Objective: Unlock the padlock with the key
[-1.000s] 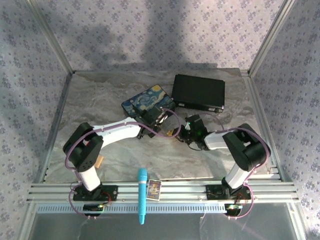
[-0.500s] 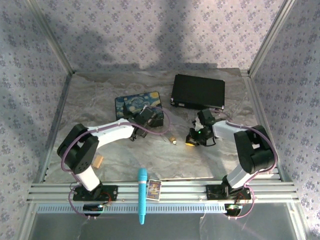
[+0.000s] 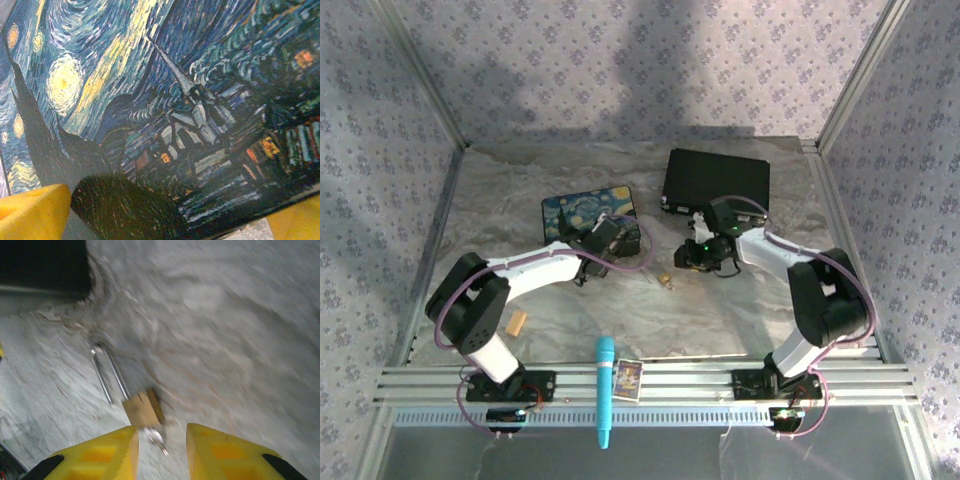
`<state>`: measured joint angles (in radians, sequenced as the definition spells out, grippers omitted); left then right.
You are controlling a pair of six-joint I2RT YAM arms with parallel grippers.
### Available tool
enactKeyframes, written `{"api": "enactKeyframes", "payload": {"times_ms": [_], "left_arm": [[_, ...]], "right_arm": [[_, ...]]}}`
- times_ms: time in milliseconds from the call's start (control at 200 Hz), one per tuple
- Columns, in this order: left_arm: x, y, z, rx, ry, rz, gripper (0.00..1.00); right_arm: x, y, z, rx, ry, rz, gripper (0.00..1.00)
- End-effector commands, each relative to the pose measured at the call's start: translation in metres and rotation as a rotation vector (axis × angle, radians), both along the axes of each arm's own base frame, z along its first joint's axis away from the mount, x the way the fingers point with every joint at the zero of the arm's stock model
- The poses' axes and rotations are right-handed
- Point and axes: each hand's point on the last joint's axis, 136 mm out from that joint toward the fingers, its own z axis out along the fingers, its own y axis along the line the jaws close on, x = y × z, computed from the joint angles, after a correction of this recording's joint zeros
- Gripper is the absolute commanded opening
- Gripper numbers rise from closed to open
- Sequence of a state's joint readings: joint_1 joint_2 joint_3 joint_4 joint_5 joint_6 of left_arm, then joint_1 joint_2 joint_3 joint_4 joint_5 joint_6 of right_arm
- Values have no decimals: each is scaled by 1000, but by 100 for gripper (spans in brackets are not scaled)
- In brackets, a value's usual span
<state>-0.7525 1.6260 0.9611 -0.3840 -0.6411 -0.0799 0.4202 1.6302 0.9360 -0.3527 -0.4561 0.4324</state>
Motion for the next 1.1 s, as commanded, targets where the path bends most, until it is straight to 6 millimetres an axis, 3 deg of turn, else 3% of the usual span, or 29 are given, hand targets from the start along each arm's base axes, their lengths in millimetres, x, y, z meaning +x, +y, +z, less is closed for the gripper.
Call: {"api": "enactKeyframes", "payload": {"times_ms": [0, 165, 320, 630, 795, 970, 1044, 1094], "left_arm": [[2, -1, -2, -31, 19, 1, 97], [4, -2, 21, -83, -19, -15, 100], [5, -14, 37, -187, -33, -45, 100], [3, -11, 76, -254, -91, -46, 100], [-2, -3, 94, -323, -120, -27, 100], [-8, 11, 107, -424, -151, 14, 100], [-10, 19, 113, -484, -169, 39, 100], [-12, 24, 116, -525, -192, 62, 100]], "right_arm": [[5, 21, -9, -6, 8, 45, 30], [-5, 35, -24, -15, 41, 76, 31], [-14, 38, -24, 20, 53, 61, 31], [-27, 42, -27, 66, 67, 38, 31], [-34, 51, -22, 66, 67, 64, 31], [-38, 48, -20, 71, 61, 46, 32], [-36, 48, -14, 77, 37, 42, 34], [-31, 45, -6, 68, -3, 30, 41]]}}
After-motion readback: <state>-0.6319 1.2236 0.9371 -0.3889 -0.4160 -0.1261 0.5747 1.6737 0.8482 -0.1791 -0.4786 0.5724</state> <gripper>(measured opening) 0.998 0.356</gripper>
